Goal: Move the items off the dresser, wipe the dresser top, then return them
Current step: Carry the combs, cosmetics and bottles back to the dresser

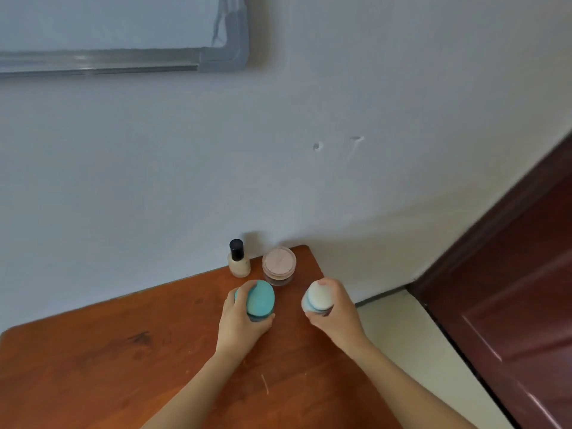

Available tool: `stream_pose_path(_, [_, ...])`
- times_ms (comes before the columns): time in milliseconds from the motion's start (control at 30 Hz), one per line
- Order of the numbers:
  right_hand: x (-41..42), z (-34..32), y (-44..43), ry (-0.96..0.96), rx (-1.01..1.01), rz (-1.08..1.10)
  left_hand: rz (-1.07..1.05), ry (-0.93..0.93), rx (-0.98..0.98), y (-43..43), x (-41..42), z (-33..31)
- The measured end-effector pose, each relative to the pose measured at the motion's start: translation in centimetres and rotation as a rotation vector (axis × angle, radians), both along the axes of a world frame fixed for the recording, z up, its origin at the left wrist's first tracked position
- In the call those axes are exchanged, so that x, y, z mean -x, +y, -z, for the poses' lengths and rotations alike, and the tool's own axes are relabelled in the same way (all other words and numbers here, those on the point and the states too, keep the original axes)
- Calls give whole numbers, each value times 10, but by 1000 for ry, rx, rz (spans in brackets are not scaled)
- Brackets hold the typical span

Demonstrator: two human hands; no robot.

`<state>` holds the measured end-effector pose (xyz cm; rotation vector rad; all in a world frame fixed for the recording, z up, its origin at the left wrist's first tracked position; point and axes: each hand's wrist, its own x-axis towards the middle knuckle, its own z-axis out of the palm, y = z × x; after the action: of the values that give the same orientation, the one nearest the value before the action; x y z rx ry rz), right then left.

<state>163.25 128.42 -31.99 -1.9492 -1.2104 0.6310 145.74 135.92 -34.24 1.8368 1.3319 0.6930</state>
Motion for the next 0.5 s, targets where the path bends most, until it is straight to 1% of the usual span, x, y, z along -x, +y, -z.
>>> stream_pose_path(100, [7, -21, -39, 29, -19, 147, 210, -43, -44, -13, 5, -14])
stream_pose_path(233, [24, -53, -99, 32, -58, 357, 444, -133, -98, -44, -12, -38])
stream_pose_path(367, [33, -85, -171, -19, -82, 507, 650, -223, -101, -96, -45, -66])
stream_pose_path(500, [37, -105, -262, -82, -98, 697, 879, -248, -131, -167, -78, -82])
